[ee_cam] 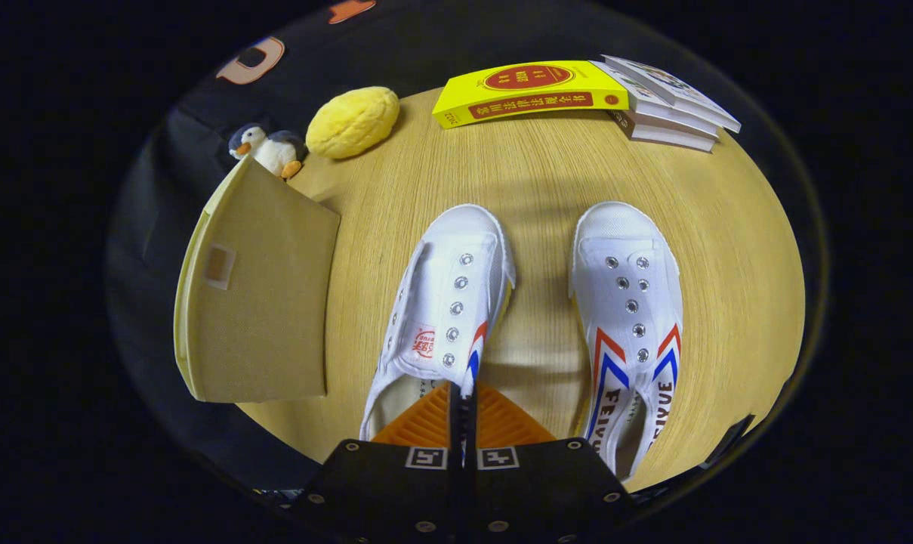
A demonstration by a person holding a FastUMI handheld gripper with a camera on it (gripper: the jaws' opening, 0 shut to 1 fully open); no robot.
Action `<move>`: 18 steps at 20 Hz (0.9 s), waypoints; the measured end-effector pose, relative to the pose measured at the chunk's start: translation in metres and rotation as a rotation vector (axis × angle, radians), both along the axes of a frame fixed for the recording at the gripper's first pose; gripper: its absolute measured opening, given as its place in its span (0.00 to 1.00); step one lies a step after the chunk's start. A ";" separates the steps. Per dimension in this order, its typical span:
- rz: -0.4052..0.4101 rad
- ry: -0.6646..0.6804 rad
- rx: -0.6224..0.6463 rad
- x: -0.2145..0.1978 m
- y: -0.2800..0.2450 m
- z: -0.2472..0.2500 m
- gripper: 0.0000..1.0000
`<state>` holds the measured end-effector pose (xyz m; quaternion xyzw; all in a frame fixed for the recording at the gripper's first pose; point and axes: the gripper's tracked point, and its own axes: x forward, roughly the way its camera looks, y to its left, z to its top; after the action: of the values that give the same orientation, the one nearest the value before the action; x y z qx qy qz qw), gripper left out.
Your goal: Open the storage box then place both shoes into the box .Put the left shoe in first, then the right shoe, with the right side of both shoes facing outward in a uniform manner.
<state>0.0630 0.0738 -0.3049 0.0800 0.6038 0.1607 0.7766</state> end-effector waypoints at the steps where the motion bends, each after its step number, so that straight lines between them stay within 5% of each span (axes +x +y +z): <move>1: -0.003 -0.013 -0.012 0.002 -0.002 0.001 0.00; 10: -0.055 -0.120 0.040 0.012 0.003 0.046 0.00; 18: -0.053 -0.274 0.087 0.034 0.041 0.149 0.00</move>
<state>0.0969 0.1149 -0.1560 0.1069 0.4824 0.1757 0.8515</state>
